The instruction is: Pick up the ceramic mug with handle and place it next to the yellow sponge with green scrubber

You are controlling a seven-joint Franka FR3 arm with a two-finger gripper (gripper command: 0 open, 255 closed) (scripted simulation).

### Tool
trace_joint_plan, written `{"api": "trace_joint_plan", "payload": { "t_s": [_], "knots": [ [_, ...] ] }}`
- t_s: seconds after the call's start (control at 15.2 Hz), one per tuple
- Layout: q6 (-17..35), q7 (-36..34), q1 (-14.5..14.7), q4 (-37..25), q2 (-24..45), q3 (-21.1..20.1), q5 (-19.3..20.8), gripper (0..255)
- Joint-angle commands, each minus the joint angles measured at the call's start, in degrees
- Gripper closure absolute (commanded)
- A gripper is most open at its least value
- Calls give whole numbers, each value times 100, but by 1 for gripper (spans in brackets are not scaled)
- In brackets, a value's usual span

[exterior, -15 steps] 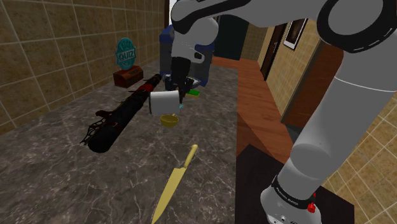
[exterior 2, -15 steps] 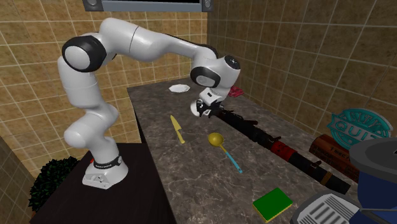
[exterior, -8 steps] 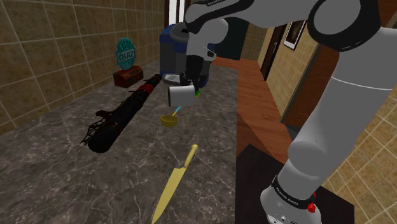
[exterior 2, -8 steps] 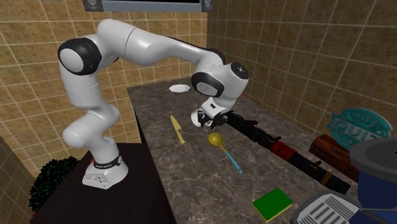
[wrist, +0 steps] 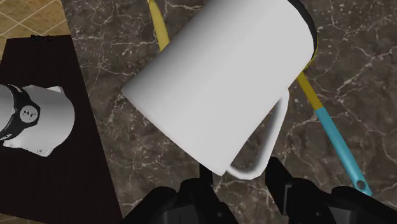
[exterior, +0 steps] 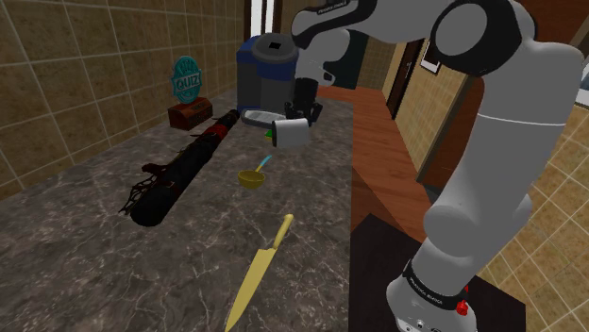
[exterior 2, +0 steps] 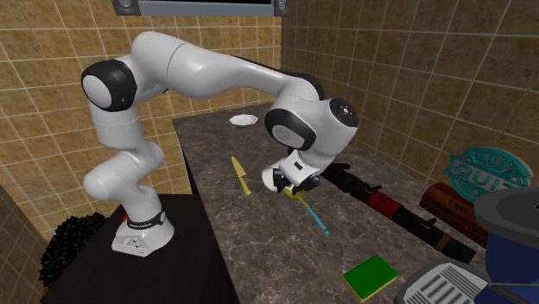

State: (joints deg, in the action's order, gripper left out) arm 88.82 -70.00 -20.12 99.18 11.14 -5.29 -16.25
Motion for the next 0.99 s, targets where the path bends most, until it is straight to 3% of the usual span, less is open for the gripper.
{"api": "trace_joint_plan", "payload": {
  "t_s": [0.0, 0.4, 0.92],
  "knots": [
    [-186, 210, -147, -305, 187, 113, 89, 255],
    [-696, 747, -544, -1390, 917, 379, 299, 255],
    [-139, 864, -527, -916, 1011, 381, 307, 255]
  ]
}}
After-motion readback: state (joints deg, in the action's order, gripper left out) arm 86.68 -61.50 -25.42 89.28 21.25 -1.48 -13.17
